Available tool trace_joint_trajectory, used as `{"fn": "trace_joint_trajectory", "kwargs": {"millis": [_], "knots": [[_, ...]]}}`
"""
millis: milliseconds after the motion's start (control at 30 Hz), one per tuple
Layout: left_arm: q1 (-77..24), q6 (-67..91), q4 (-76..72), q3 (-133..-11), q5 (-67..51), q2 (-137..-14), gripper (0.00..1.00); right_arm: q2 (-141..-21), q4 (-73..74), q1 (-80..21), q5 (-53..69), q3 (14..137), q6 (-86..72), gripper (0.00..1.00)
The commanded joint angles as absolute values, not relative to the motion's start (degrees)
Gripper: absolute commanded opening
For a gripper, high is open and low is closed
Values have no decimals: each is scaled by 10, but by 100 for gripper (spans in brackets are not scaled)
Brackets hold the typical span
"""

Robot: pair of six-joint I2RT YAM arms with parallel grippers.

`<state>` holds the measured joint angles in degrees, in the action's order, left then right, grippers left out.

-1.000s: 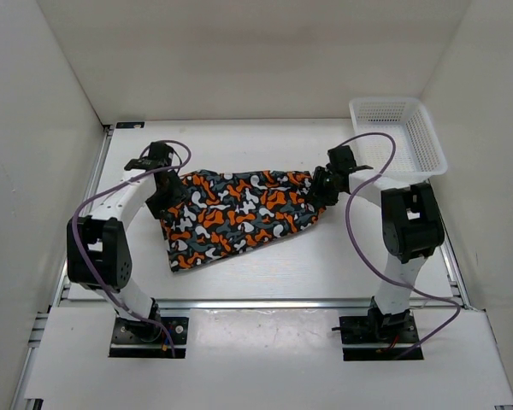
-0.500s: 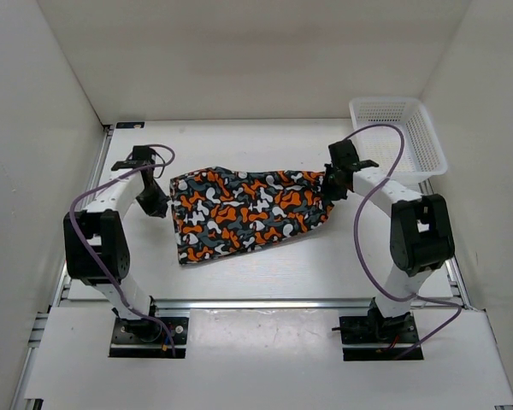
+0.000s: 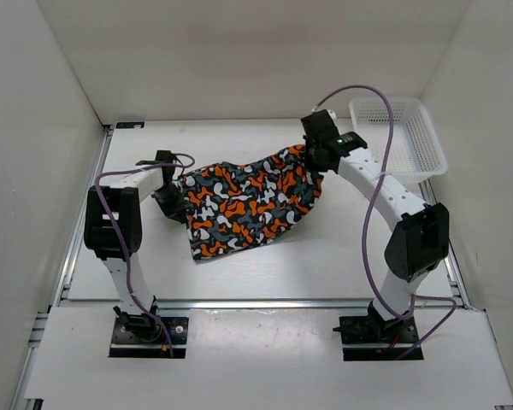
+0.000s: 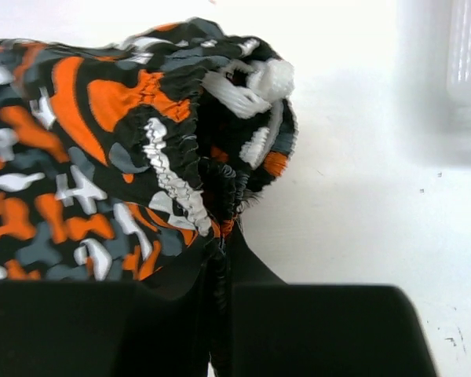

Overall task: Fold and stack the shorts
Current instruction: Fold the shorts

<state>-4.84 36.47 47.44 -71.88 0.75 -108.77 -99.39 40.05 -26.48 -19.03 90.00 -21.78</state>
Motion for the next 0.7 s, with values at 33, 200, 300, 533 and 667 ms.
{"fn": "trace_joint_trajectory", "kwargs": {"millis": [33,200,300,533,667], "knots": [[-52,360,443,-737,-12,-1100,10,-1034,476,-349,-279,1023,-204,0],[-52,360,443,-737,-12,-1100,10,-1093,489,-427,-266,1109,-216,0],[-52,360,443,-737,-12,-1087,10,-1153,500,-475,-258,1185,-221,0],[-47,360,443,-727,-18,-1082,10,-1287,500,-544,-198,1329,-228,0],[-47,360,443,-727,-18,-1082,10,-1308,468,-549,-147,1334,-239,0]]}}
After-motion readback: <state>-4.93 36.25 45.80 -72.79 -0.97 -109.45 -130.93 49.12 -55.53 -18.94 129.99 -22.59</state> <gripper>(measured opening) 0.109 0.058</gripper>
